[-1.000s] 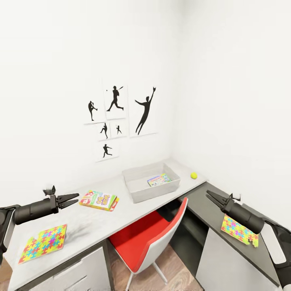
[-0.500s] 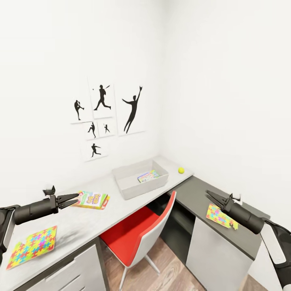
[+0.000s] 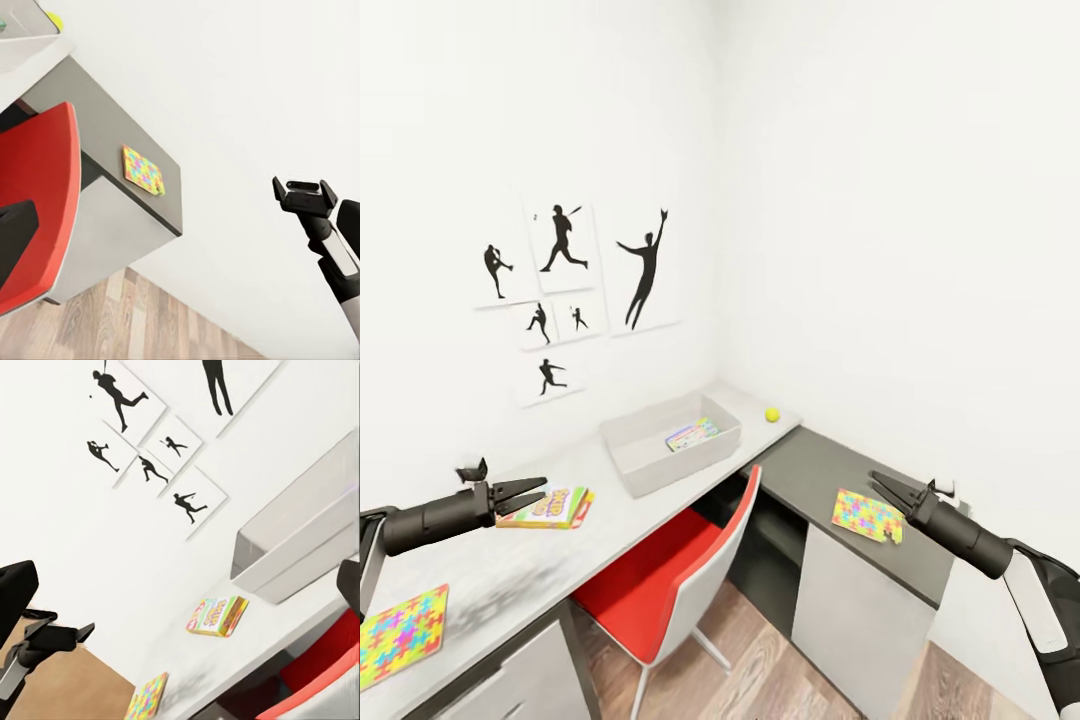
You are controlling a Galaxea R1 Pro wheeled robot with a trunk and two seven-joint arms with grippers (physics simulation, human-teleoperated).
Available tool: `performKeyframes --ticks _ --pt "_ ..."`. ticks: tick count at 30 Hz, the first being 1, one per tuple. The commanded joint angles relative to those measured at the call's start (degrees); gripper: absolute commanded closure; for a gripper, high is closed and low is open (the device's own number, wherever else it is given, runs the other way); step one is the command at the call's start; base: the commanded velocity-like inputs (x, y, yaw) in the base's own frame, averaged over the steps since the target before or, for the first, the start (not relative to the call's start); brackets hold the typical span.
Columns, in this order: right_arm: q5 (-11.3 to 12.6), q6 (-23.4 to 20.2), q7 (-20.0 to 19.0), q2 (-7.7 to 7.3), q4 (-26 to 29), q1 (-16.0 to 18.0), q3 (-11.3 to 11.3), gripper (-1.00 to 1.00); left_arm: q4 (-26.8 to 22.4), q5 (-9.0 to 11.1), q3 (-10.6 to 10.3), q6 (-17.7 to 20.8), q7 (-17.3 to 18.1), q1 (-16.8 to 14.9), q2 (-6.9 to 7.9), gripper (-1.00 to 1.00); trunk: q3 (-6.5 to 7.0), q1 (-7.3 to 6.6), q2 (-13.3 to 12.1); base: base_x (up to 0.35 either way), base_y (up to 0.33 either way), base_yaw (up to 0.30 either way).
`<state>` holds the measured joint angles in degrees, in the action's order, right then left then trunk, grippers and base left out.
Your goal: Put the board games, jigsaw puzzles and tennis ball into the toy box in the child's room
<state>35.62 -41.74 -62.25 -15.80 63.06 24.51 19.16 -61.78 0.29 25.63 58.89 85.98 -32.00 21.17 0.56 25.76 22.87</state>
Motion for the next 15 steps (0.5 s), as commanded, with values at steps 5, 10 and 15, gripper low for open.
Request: performKeyframes --ticks 5,10,15 --pt "0.24 -0.36 0.04 0.05 -0.06 0.04 0.01 -1.0 -0.01 0.05 0.03 0.61 0.23 0.01 0.32 -1.0 -0.2 0.02 0.05 0.0 0.0 -0.256" --pt "0.24 -0.36 0.04 0.07 -0.05 0.05 0.01 -1.0 -0.01 0.06 0.04 0.61 0.24 0.01 0.42 -1.0 -0.36 0.02 0.05 0.0 0.0 -0.257" --pt "0.24 -0.36 0.03 0.07 -0.04 0.05 0.01 -1.0 -0.01 0.06 0.04 0.61 0.24 0.01 0.44 -1.0 -0.53 0.02 0.05 0.0 0.0 -0.257"
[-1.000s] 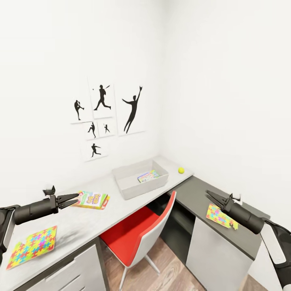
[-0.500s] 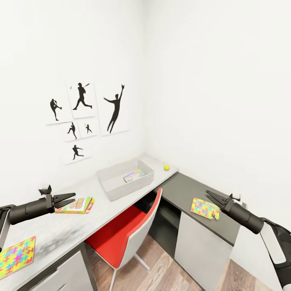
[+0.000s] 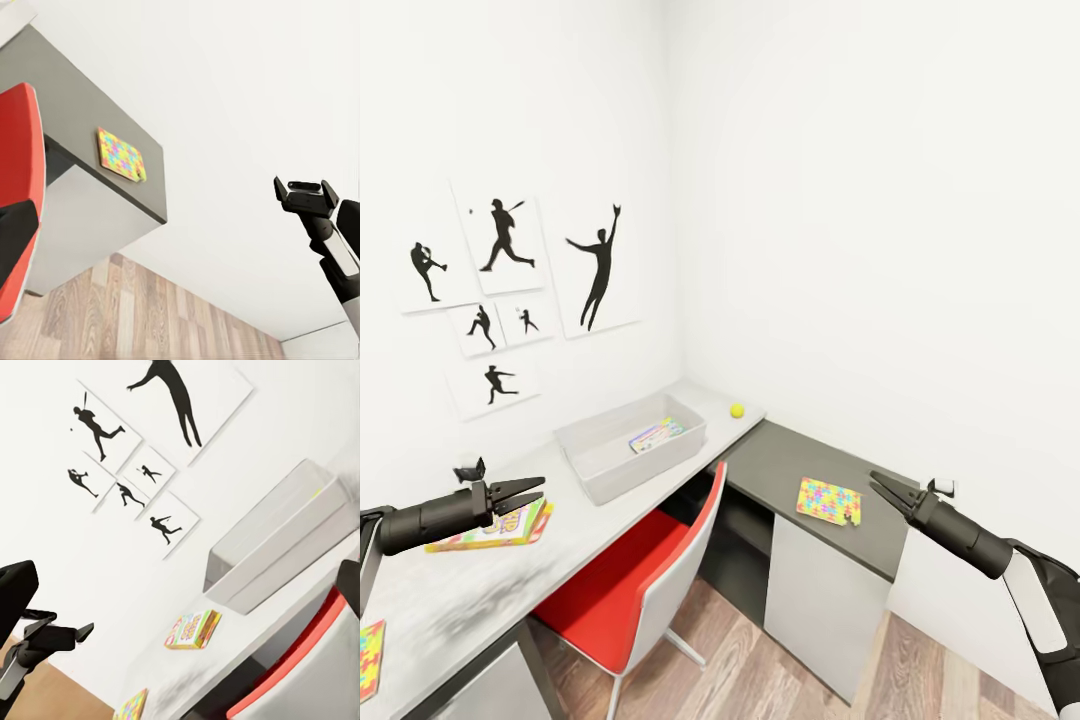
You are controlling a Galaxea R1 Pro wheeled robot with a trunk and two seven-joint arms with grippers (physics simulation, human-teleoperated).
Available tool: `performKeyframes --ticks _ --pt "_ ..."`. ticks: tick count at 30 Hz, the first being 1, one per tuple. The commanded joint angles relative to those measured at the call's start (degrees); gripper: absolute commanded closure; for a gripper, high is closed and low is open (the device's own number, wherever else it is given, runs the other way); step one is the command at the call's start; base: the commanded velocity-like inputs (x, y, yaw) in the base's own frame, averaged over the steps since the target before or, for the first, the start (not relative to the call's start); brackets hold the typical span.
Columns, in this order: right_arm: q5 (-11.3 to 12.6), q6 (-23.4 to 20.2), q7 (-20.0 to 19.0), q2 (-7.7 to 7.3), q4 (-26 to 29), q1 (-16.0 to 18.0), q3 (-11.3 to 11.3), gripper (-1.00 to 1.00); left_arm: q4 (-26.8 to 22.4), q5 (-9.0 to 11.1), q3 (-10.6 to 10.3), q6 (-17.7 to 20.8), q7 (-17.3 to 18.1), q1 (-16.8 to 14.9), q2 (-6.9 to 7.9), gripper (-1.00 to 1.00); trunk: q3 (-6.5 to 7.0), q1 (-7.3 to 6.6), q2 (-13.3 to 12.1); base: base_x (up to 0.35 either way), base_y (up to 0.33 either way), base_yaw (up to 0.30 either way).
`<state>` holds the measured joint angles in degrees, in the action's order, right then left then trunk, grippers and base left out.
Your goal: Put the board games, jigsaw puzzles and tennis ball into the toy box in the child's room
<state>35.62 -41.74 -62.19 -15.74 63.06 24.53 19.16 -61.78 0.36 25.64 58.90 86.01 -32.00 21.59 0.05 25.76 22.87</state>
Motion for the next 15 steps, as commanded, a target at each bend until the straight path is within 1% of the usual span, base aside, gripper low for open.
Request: performKeyframes --ticks 1,15 --pt "0.24 -0.36 -0.04 0.0 -0.04 0.04 0.01 -1.0 -0.01 -0.01 0.02 0.6 0.21 0.01 0.02 -1.0 -0.06 0.02 0.05 0.0 0.0 -0.257" --pt "0.24 -0.36 0.04 0.0 -0.16 0.04 0.01 -1.0 -0.01 -0.01 0.02 0.6 0.19 0.04 0.03 -1.0 -0.53 0.02 0.05 0.0 0.0 -0.257"
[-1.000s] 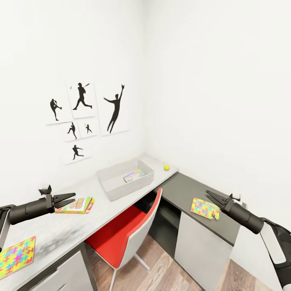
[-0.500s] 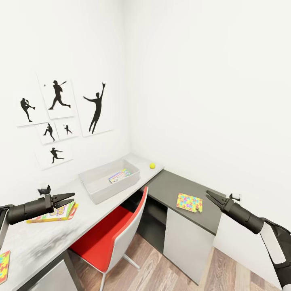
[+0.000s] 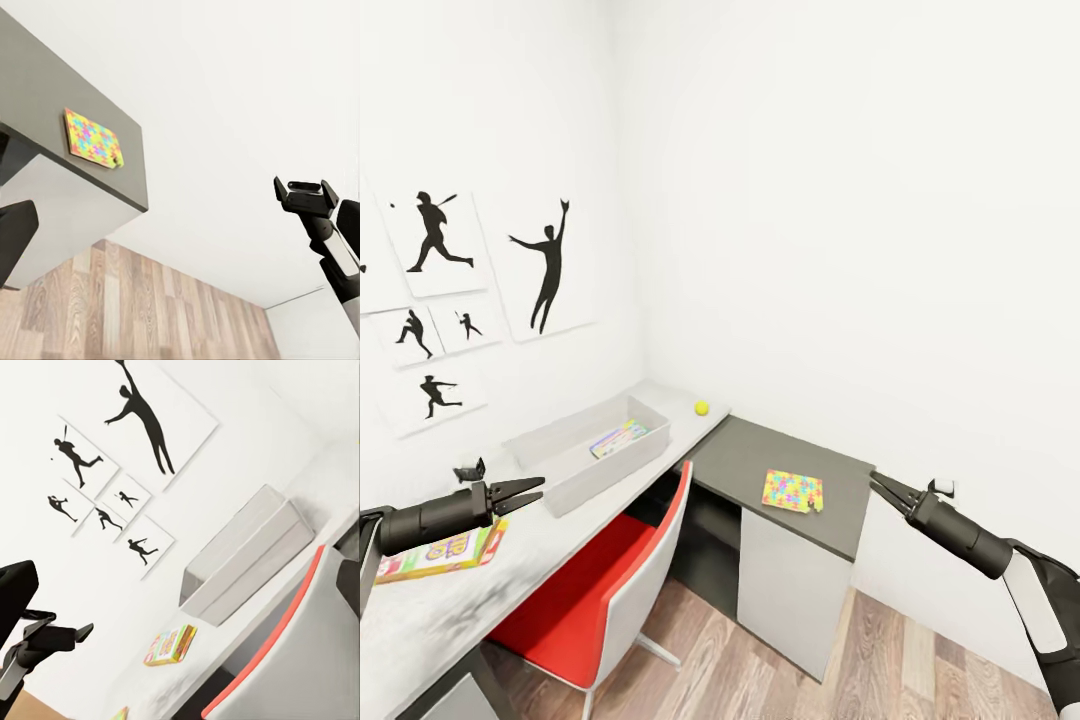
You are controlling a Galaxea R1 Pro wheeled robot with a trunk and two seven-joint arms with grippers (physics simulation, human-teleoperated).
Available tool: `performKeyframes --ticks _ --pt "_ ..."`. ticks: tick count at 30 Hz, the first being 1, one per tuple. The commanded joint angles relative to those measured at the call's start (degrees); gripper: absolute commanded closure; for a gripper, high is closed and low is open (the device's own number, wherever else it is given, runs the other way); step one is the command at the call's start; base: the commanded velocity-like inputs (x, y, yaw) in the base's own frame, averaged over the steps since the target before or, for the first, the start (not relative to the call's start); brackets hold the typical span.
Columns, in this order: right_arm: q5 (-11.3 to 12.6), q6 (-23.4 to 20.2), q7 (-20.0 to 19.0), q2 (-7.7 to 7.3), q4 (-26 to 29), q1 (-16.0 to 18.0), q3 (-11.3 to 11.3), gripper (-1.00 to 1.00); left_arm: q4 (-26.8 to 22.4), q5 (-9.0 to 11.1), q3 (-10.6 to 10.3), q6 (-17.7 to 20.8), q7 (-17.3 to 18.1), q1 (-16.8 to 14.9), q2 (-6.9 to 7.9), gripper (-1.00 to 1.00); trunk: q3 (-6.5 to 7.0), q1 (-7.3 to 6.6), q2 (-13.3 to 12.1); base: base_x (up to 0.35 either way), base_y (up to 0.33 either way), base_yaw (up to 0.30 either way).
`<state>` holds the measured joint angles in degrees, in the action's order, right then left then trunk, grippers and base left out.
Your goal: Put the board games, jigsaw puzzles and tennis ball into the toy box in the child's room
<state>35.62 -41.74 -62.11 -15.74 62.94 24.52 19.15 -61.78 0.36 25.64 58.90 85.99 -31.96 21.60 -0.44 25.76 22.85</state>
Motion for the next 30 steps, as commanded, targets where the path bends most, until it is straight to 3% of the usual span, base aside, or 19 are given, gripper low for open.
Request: performKeyframes --ticks 1,19,30 --pt "0.24 -0.36 -0.04 0.0 -0.05 0.03 0.01 -1.0 -0.01 -0.01 0.02 0.6 0.22 0.01 0.02 -1.0 -0.08 0.02 0.06 0.0 0.0 -0.257" --pt "0.24 -0.27 -0.03 0.0 -0.1 0.03 0.01 -1.0 -0.01 -0.04 0.02 0.59 0.16 0.05 0.02 -1.0 -0.69 0.02 0.06 -0.003 0.0 -0.257" --pt "0.24 -0.27 0.03 -0.02 -0.1 0.03 0.01 -1.0 -0.01 -0.09 0.06 0.6 0.15 0.05 0.02 -1.0 -1.05 0.02 0.06 -0.138 0.063 -0.257"
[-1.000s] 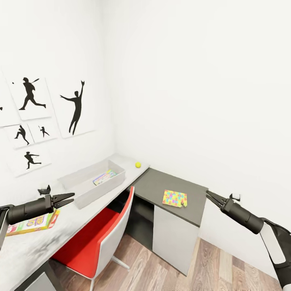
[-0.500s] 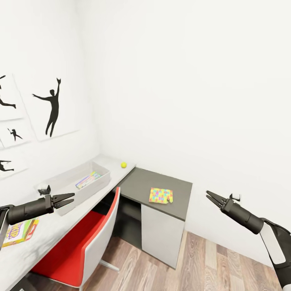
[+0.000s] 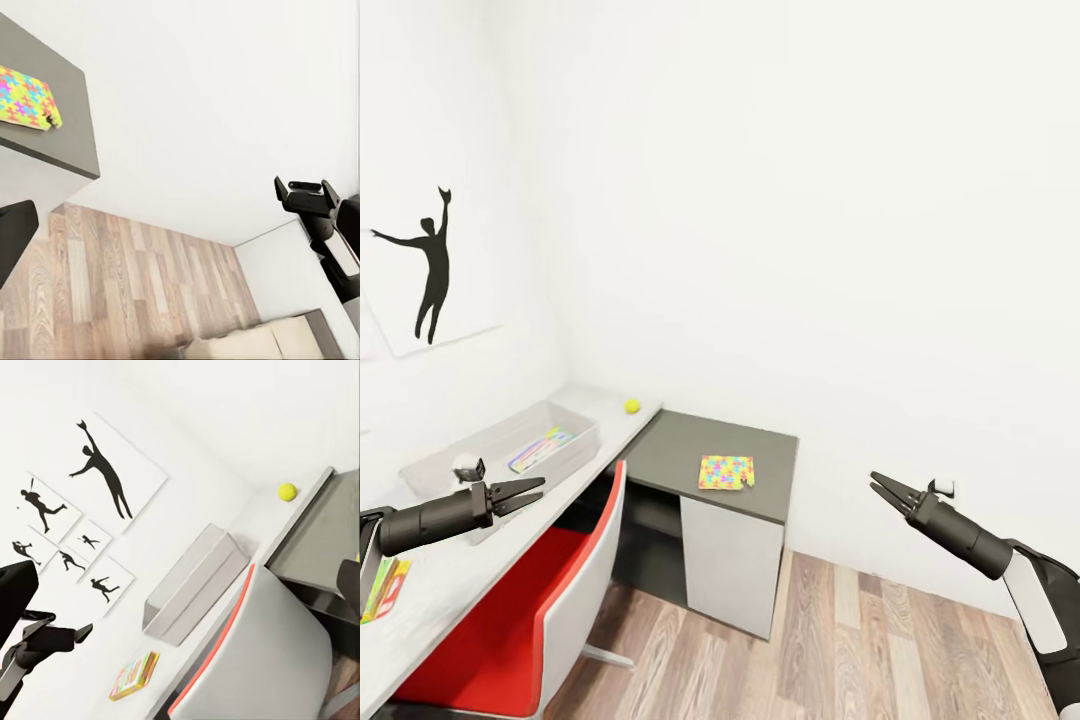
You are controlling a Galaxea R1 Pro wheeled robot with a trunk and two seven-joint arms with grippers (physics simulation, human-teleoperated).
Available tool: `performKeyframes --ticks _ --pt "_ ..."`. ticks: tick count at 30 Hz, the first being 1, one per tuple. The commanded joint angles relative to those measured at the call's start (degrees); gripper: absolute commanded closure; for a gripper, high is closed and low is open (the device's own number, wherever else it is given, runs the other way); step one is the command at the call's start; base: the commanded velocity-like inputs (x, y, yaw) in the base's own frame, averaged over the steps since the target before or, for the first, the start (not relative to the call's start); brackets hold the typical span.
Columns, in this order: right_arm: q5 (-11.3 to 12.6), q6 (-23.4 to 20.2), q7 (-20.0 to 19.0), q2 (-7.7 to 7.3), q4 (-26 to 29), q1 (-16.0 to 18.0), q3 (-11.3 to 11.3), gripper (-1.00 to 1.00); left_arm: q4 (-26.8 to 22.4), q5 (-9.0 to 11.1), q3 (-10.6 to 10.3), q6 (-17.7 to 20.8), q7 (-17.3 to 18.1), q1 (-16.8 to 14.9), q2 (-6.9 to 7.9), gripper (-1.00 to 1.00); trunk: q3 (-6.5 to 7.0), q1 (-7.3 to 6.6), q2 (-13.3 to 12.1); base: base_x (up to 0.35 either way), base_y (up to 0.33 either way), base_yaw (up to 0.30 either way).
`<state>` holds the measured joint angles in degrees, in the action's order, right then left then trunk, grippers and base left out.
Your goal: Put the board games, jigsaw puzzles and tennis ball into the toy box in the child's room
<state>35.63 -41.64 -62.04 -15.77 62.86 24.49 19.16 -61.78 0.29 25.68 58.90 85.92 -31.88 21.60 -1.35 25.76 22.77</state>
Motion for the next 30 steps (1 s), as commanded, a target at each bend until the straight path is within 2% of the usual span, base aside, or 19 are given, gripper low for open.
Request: performKeyframes --ticks 1,8,30 --pt "0.23 -0.37 -0.03 -0.01 -0.02 0.09 0.0 -1.0 -0.01 -0.02 0.01 0.6 0.21 -0.03 0.02 -1.0 -0.17 0.02 0.15 -0.167 0.099 -0.257" --pt "0.23 -0.37 -0.01 0.01 -0.02 0.05 0.0 -1.0 -0.01 -0.03 -0.01 0.53 0.21 -0.03 0.02 -1.0 -0.39 0.02 0.15 -0.092 0.051 -0.258" --pt "0.23 -0.3 0.02 0.04 -0.02 0.07 0.0 -1.0 -0.01 -0.03 -0.02 0.52 0.21 -0.03 -0.03 -1.0 -1.06 0.02 0.15 -0.005 0.003 -0.258"
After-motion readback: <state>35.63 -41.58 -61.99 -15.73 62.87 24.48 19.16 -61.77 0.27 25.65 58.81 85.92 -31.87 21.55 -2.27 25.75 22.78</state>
